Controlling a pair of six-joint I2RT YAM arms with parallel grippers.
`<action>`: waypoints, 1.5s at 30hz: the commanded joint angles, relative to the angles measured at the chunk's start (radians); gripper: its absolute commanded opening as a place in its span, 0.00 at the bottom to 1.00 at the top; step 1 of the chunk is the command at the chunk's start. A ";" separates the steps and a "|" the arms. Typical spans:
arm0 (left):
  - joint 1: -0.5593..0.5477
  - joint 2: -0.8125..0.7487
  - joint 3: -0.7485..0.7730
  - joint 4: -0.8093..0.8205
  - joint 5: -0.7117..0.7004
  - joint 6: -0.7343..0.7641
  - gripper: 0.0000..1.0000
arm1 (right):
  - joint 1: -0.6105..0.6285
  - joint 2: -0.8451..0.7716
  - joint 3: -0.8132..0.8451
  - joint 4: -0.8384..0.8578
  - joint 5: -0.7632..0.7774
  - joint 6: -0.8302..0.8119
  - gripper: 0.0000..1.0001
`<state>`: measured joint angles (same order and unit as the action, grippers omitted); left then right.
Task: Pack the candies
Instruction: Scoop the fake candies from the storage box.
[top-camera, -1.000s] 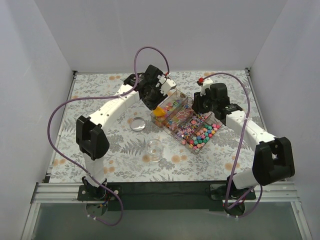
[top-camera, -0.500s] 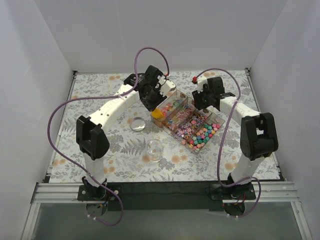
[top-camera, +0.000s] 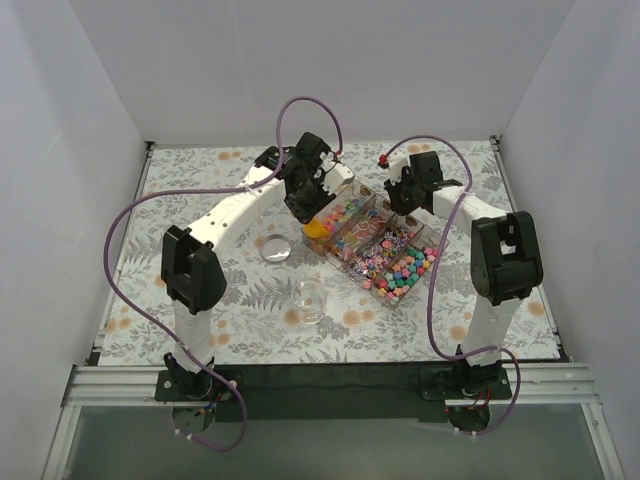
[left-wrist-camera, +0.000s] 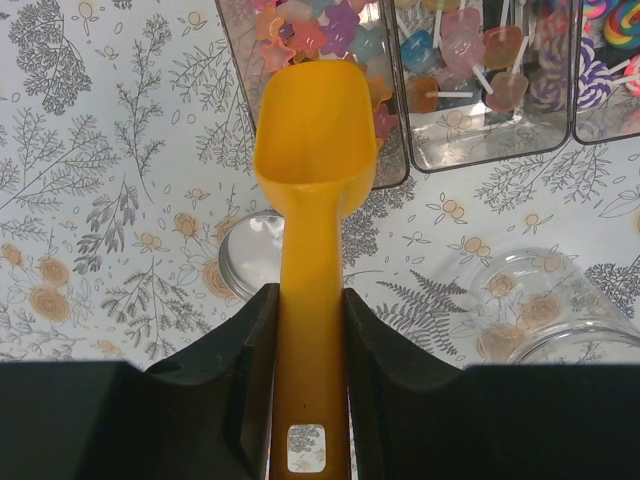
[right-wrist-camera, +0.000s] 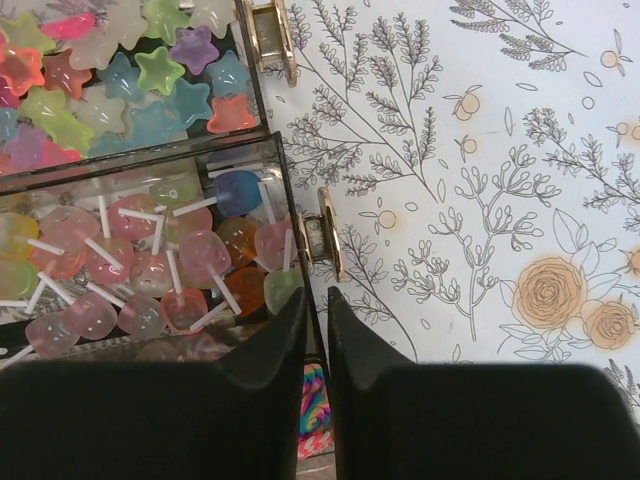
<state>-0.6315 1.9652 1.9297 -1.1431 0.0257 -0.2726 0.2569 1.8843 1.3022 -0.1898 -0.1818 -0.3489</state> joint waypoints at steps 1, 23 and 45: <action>0.000 -0.019 0.057 -0.020 -0.006 0.018 0.00 | 0.004 0.018 0.049 -0.005 -0.019 -0.028 0.16; -0.004 0.152 0.127 0.023 0.075 0.021 0.00 | 0.035 0.035 0.051 0.003 -0.031 -0.064 0.01; -0.013 0.304 0.132 0.221 0.166 -0.043 0.00 | 0.056 0.030 0.036 0.062 -0.047 -0.013 0.01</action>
<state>-0.6212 2.2704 2.0762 -0.9817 0.0925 -0.3073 0.2703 1.8938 1.3205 -0.2062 -0.1787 -0.4149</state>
